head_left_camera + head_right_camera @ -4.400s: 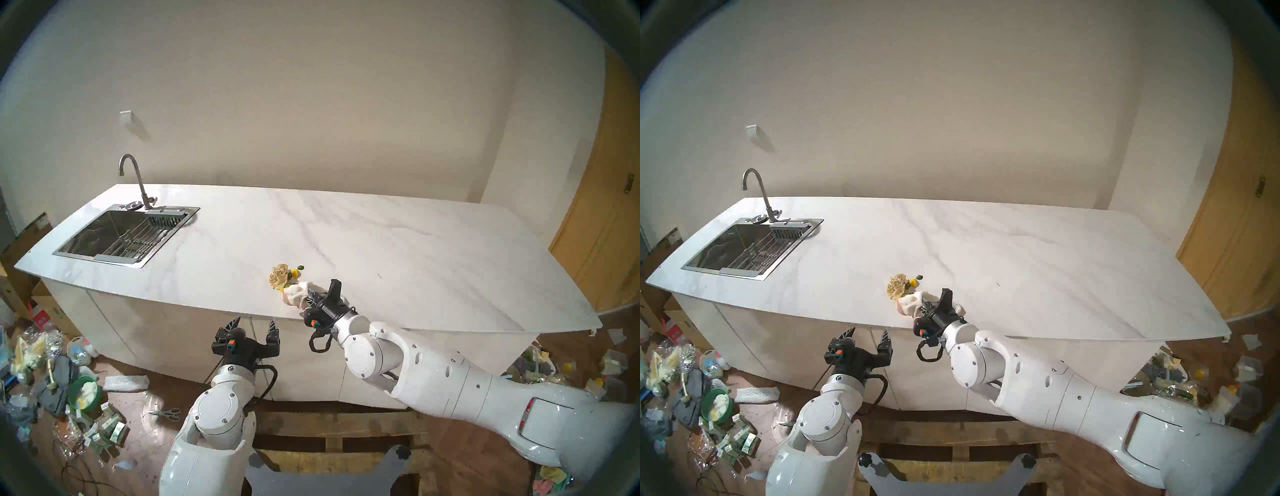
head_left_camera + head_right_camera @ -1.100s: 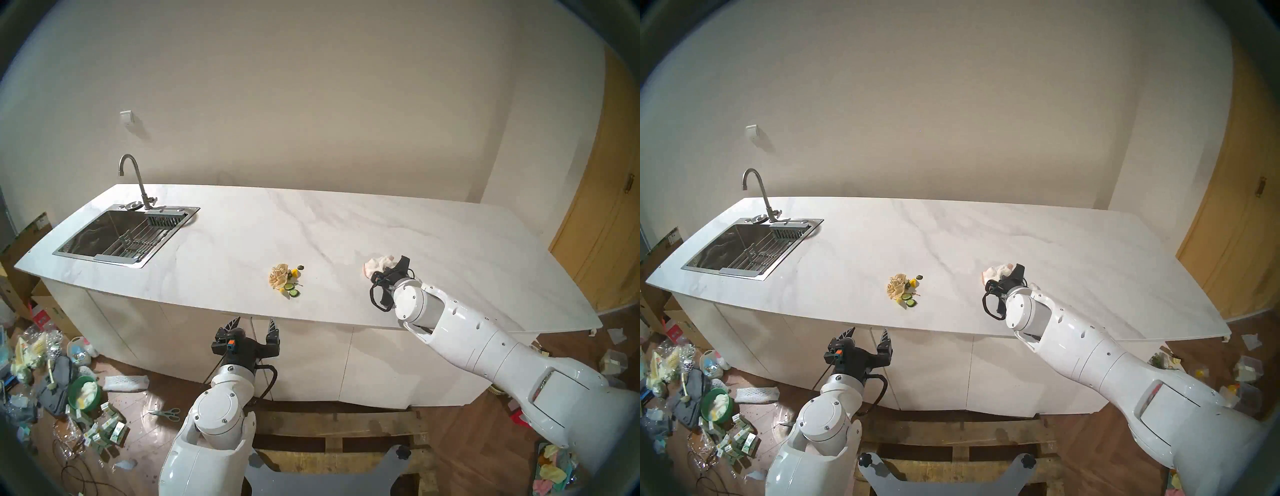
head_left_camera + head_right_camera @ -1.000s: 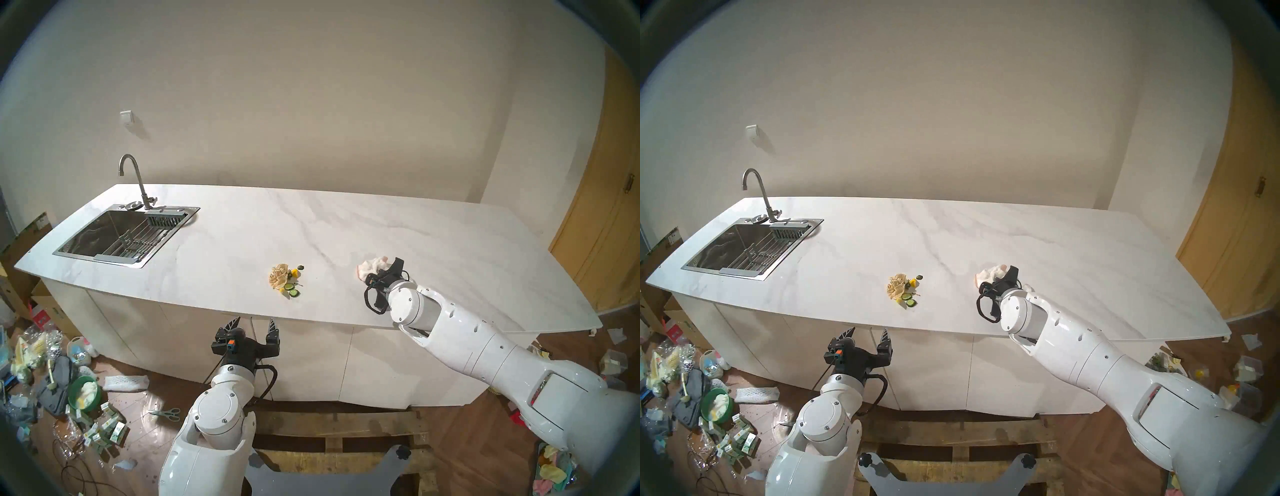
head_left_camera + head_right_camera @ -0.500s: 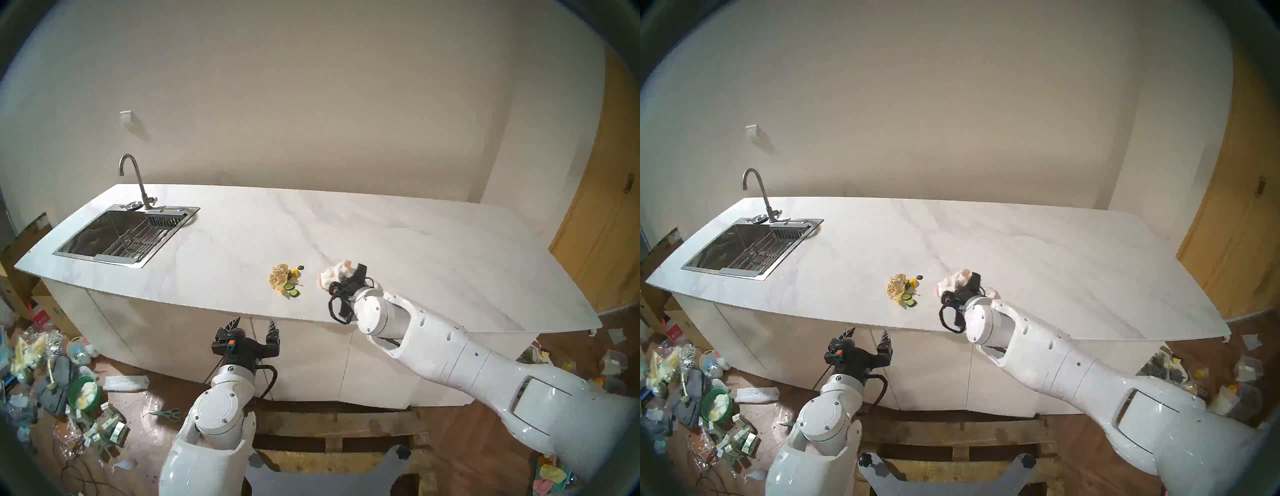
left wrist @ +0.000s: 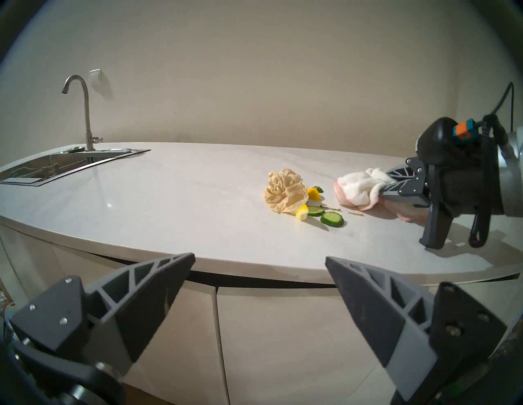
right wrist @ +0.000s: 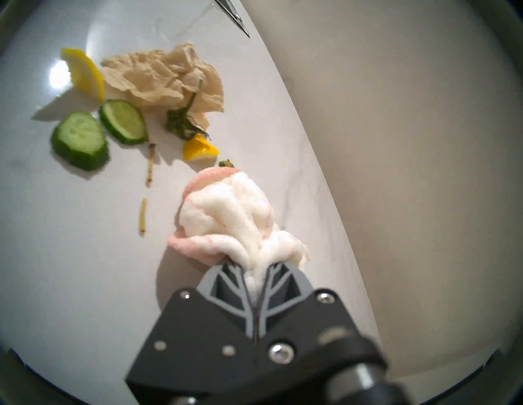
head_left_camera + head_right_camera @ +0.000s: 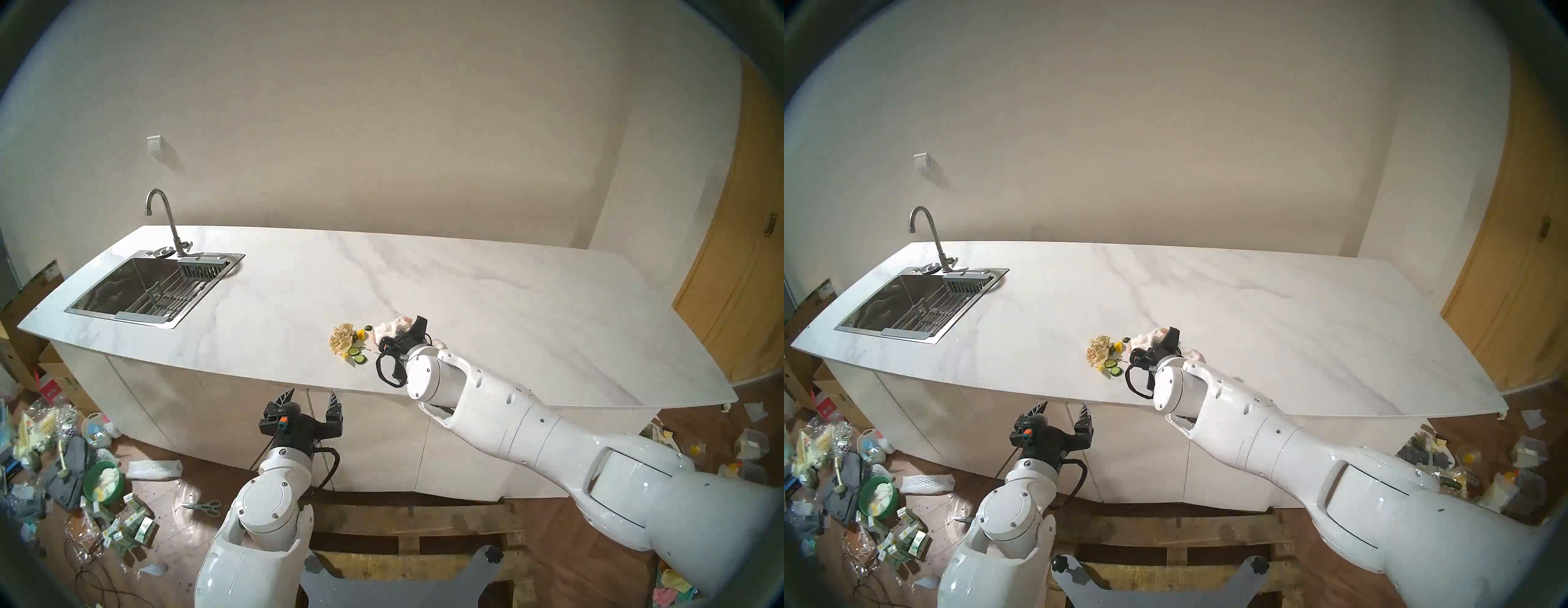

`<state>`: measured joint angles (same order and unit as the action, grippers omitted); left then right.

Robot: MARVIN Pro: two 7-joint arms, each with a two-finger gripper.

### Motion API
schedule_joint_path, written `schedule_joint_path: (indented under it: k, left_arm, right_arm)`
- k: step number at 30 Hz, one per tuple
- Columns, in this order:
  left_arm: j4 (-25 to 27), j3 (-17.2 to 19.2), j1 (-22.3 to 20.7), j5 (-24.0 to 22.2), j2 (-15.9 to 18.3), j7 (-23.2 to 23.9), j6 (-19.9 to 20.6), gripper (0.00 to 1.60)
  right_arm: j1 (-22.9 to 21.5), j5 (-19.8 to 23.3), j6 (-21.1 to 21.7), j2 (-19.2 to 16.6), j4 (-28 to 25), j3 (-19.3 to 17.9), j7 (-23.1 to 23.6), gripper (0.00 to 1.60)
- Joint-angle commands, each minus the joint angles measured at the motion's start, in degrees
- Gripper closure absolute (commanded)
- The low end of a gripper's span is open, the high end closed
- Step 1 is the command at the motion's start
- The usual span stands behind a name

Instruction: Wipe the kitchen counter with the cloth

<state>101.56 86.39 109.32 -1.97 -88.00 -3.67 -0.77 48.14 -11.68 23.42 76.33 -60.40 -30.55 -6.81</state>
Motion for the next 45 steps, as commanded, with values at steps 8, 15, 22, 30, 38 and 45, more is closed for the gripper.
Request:
schedule_joint_path:
  k: [8, 15, 22, 30, 38, 45]
  left_arm:
    - [1.58, -0.12, -0.30, -0.07, -0.01, 0.14, -0.37, 0.00]
    - [1.55, -0.13, -0.32, -0.08, 0.00, 0.13, -0.38, 0.00]
    - [1.40, -0.13, -0.40, -0.06, -0.01, 0.09, -0.38, 0.00]
    - [1.54, -0.14, -0.33, -0.09, 0.01, 0.10, -0.38, 0.00]
    - [1.78, -0.14, -0.19, -0.15, 0.05, 0.16, -0.29, 0.00]
    - [1.67, -0.15, -0.25, -0.13, 0.05, 0.12, -0.34, 0.00]
  right_arm:
    - [-0.38, -1.80, 1.23, -7.38, -7.50, -3.98, -3.47, 1.60]
    - [3.51, -0.07, 0.86, -11.73, -12.45, -7.77, -4.61, 1.60]
    - [4.72, -1.60, 2.24, -16.68, -17.37, -11.37, -4.68, 1.60]
    - [8.39, -2.15, 1.12, -22.33, -23.08, -12.93, 1.73, 1.60]
    - [6.16, -0.77, -0.42, -23.48, -23.77, -10.98, 9.17, 1.60]
    - [2.55, -0.63, -0.06, -19.23, -17.61, -10.35, 12.03, 0.00]
